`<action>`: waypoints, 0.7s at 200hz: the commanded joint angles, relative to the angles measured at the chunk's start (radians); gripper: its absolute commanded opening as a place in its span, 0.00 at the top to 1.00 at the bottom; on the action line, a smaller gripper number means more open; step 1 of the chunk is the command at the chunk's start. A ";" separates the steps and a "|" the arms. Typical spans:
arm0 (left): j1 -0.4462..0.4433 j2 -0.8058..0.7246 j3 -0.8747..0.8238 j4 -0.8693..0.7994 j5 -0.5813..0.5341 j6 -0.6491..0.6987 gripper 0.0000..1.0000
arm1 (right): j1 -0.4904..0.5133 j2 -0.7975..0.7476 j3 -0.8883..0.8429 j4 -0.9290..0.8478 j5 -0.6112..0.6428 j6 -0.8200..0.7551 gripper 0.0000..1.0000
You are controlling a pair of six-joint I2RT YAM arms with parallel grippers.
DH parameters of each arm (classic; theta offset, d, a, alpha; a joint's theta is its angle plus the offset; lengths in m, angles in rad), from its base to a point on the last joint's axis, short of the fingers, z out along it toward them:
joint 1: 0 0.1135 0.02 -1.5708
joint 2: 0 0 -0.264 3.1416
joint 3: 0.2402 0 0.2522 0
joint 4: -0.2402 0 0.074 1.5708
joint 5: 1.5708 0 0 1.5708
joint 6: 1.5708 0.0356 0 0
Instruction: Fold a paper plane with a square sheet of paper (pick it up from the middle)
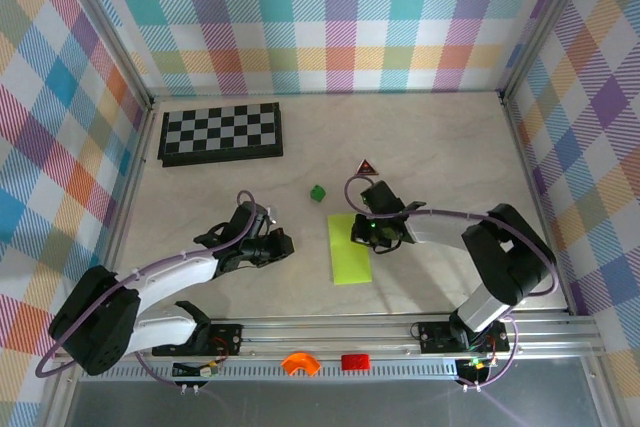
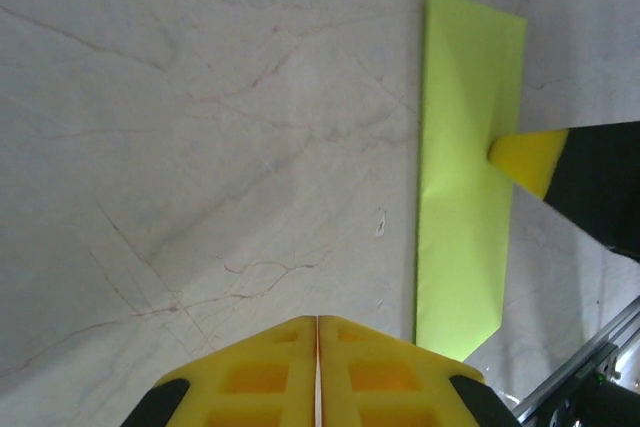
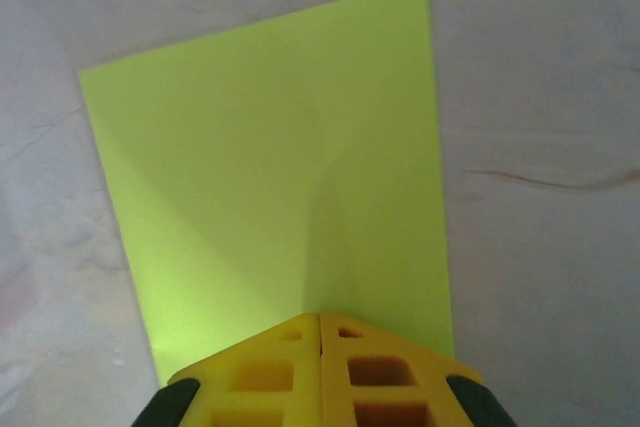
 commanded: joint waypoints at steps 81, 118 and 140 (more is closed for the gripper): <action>0.058 0.008 0.031 0.034 0.042 -0.036 0.88 | 0.061 0.079 0.076 0.069 -0.124 0.062 0.92; 0.058 0.168 0.094 0.190 0.174 -0.073 0.89 | 0.014 -0.091 -0.012 -0.019 -0.048 0.063 0.87; 0.054 0.272 0.145 0.248 0.224 -0.079 0.90 | -0.042 -0.171 -0.101 -0.022 -0.099 0.060 0.87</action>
